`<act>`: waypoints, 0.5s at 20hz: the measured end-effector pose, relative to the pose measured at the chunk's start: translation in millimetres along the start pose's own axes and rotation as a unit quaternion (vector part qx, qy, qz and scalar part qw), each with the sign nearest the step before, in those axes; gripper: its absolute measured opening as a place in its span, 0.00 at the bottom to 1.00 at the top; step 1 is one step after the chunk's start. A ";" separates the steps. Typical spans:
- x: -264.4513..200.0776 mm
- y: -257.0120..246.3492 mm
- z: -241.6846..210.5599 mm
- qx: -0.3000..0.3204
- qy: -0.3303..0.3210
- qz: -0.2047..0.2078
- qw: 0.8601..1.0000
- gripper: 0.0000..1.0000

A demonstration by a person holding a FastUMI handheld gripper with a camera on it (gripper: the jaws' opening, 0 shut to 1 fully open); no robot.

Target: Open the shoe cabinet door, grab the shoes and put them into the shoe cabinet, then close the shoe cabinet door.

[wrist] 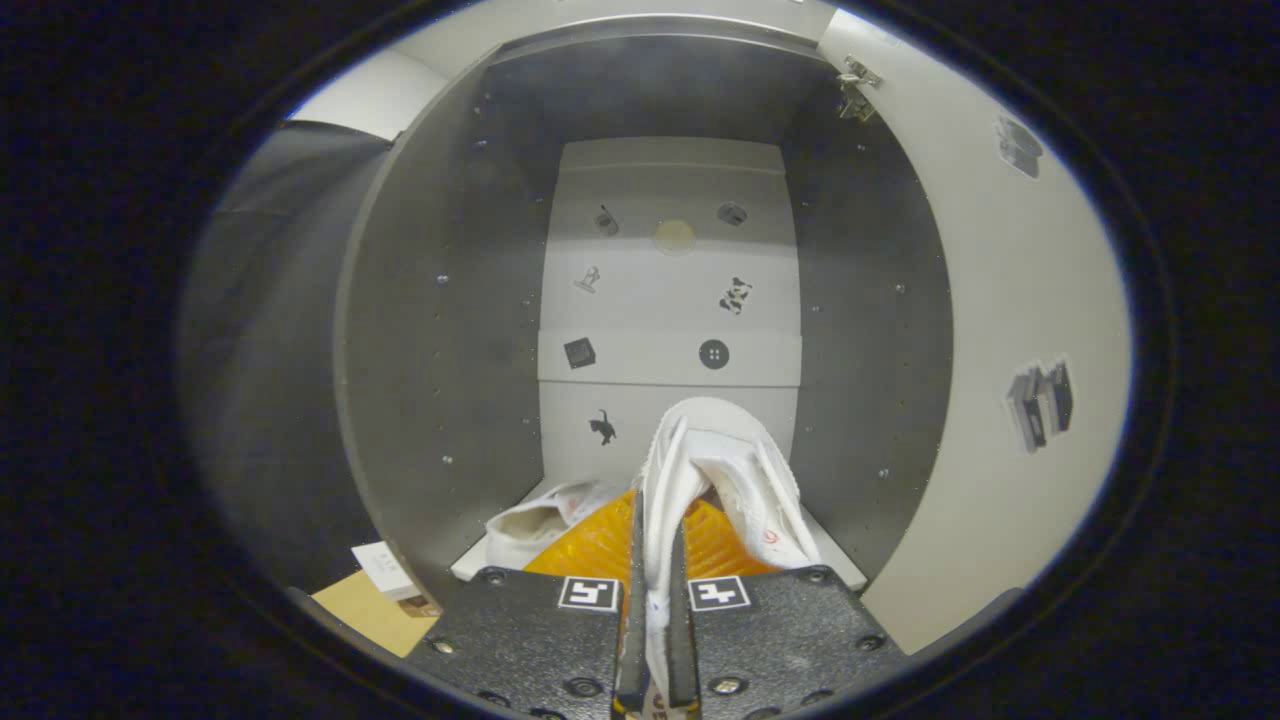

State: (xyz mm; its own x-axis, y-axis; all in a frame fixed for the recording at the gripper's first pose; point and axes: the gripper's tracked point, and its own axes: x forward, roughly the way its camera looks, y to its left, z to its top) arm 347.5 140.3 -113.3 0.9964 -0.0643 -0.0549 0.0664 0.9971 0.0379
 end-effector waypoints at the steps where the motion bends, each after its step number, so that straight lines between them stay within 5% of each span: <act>1: 12.4 0.2 4.7 0.000 -0.002 -0.003 1.000 0.12; 10: 108.4 -12.1 -10.6 -0.005 0.025 -0.026 0.999 0.12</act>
State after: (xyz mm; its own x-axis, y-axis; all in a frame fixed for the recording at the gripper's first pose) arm 454.2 121.6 -130.3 0.9880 -0.1132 -0.1055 0.1164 0.9929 0.0246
